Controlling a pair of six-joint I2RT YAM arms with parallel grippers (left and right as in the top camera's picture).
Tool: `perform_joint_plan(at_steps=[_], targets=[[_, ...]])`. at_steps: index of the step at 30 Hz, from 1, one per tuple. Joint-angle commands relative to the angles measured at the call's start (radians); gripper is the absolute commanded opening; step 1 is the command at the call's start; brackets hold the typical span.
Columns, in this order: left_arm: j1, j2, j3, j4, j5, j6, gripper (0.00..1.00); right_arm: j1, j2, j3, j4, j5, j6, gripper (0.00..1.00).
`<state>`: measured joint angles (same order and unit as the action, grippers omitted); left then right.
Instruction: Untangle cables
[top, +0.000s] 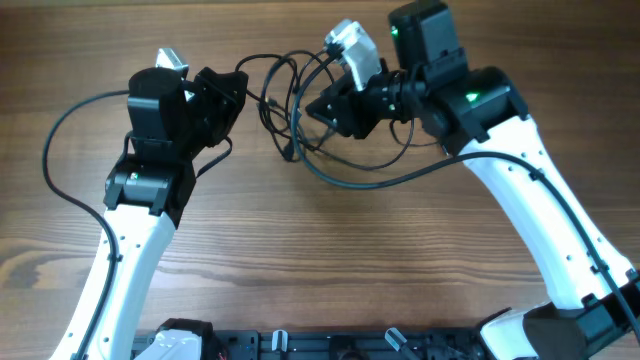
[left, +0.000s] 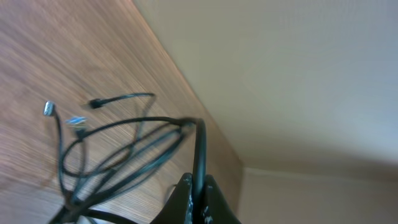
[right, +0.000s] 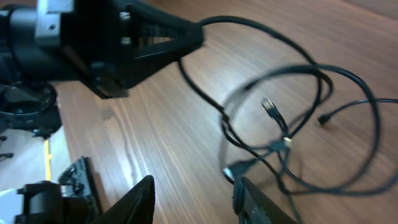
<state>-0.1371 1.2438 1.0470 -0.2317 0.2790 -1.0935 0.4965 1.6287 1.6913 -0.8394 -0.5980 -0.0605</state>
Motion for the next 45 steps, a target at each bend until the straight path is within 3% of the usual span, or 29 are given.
perform_joint_plan(at_steps=[1,3,5,15,27,36,39,45], targets=[[0.005,-0.006,0.014,0.005,0.051,-0.27,0.04,0.061,0.009,0.001,0.005,0.052,0.051,0.42],[0.005,-0.006,0.014,0.027,0.096,-0.409,0.04,0.079,0.01,0.001,0.008,0.168,0.132,0.43],[0.005,-0.006,0.014,0.079,0.145,-0.475,0.04,0.079,0.01,0.001,0.009,0.232,0.193,0.43],[0.018,-0.019,0.014,0.632,0.226,-0.493,0.04,0.053,0.017,0.001,0.009,0.295,0.217,0.48],[0.039,-0.047,0.014,0.959,0.249,-0.825,0.04,0.009,0.038,0.001,0.042,0.27,0.184,0.49],[0.059,-0.045,0.014,0.853,0.346,-0.694,0.04,0.009,0.042,0.001,0.062,0.196,0.09,0.5],[0.061,-0.045,0.014,0.8,0.344,-0.687,0.04,0.008,0.041,0.001,0.061,0.188,0.078,0.49],[0.087,-0.045,0.014,0.776,0.333,-0.687,0.04,0.008,0.039,0.001,0.033,0.016,-0.081,0.53]])
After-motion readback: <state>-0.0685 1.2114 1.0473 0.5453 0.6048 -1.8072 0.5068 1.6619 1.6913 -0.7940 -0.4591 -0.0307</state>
